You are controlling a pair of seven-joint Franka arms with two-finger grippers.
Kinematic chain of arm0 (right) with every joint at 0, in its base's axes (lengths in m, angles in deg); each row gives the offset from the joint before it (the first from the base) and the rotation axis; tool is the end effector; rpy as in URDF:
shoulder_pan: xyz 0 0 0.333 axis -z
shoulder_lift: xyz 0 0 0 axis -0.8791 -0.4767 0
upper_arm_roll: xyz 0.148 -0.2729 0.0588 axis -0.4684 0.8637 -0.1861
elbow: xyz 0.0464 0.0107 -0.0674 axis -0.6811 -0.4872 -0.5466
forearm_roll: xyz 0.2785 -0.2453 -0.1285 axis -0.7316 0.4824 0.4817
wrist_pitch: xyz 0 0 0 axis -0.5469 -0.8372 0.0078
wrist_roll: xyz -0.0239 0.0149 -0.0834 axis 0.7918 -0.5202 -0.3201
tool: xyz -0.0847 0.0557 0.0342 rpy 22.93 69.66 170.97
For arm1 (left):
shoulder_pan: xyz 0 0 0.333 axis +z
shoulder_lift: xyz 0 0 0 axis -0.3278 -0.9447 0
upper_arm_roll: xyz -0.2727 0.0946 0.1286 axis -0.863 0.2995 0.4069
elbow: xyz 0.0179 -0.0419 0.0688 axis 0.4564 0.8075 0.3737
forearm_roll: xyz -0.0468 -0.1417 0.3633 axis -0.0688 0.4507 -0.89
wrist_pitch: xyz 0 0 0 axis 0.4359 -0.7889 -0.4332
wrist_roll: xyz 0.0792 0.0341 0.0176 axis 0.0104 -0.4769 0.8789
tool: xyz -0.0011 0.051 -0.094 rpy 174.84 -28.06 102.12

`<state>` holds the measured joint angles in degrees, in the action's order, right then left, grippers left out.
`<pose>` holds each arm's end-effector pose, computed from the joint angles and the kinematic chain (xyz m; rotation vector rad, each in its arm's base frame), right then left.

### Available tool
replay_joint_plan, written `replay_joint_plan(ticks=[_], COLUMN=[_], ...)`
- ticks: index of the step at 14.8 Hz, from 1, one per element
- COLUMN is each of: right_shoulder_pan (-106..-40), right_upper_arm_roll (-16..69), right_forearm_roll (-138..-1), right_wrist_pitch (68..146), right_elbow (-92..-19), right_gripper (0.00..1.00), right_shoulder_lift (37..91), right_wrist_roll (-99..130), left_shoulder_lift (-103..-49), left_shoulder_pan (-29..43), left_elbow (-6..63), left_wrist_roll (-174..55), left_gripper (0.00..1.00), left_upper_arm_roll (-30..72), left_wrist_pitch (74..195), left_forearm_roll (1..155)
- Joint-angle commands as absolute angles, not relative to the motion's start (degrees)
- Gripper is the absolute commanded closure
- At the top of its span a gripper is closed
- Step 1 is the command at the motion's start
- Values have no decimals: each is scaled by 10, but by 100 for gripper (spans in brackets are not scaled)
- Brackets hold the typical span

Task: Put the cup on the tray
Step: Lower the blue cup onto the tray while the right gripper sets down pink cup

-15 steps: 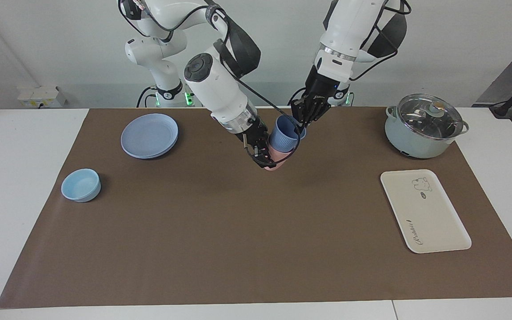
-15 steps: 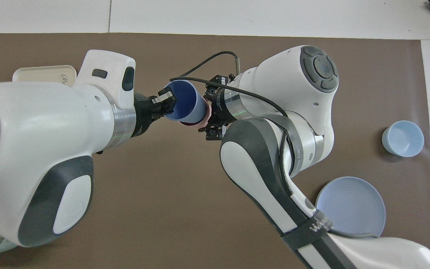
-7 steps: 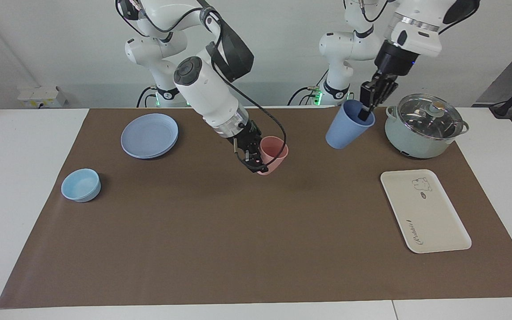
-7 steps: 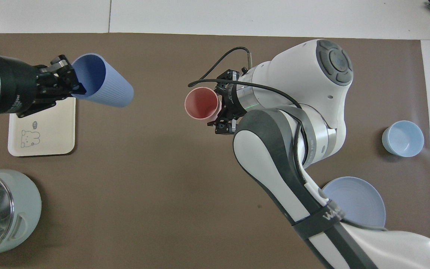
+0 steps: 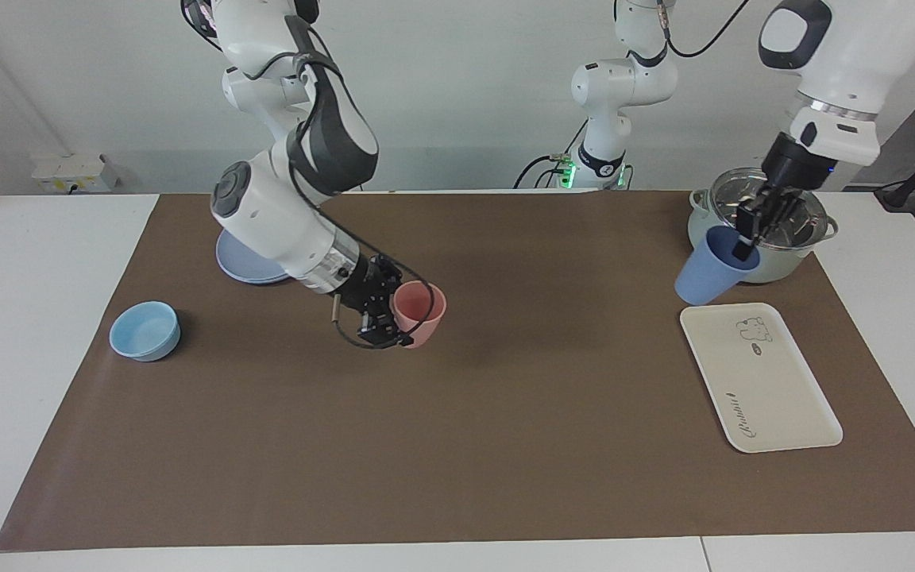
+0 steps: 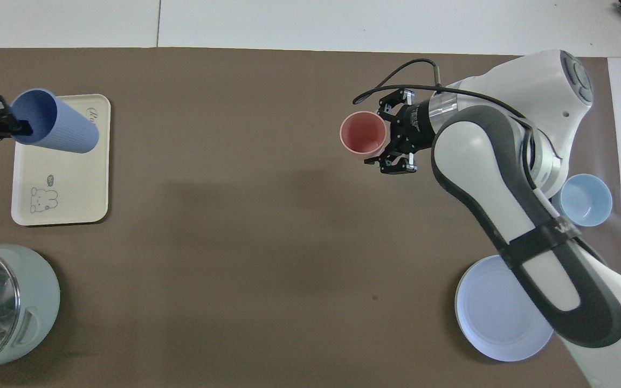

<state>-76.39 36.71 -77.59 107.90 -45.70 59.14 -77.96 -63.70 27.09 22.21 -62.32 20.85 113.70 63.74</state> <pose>0.6489 0.1749 0.4318 -1.8605 1.8882 0.5356 0.5772 0.0364 0.5895 2.8712 0.5226 0.4216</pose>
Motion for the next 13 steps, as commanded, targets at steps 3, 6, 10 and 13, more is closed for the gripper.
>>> replay_joint_plan(ticks=[3,6,10,13], right_shoulder_pan=[-656,-590,-542,-520], right_upper_arm_roll=[360,359,360,360], right_forearm_roll=[-829,-841,-852,-852], right_wrist_pitch=[1064,1034,1031,1019], right_elbow=[-509,-504,-505,-508], right_gripper=[100,100,100,100], right_shoulder_lift=[575,535,520,506], right_wrist_roll=[-627,-524,-484,-466], left_shoulder_lift=[-725,-738,-779,-769], left_shoulder_pan=[348,369,373,371], left_elbow=[311,339,359,344], left_wrist_roll=[-761,-782,-802,-812], left_gripper=[100,100,100,0], left_upper_arm_roll=[203,203,202,202], left_wrist_pitch=[1320,1354,1415,1396], left_forearm_roll=[643,643,642,642])
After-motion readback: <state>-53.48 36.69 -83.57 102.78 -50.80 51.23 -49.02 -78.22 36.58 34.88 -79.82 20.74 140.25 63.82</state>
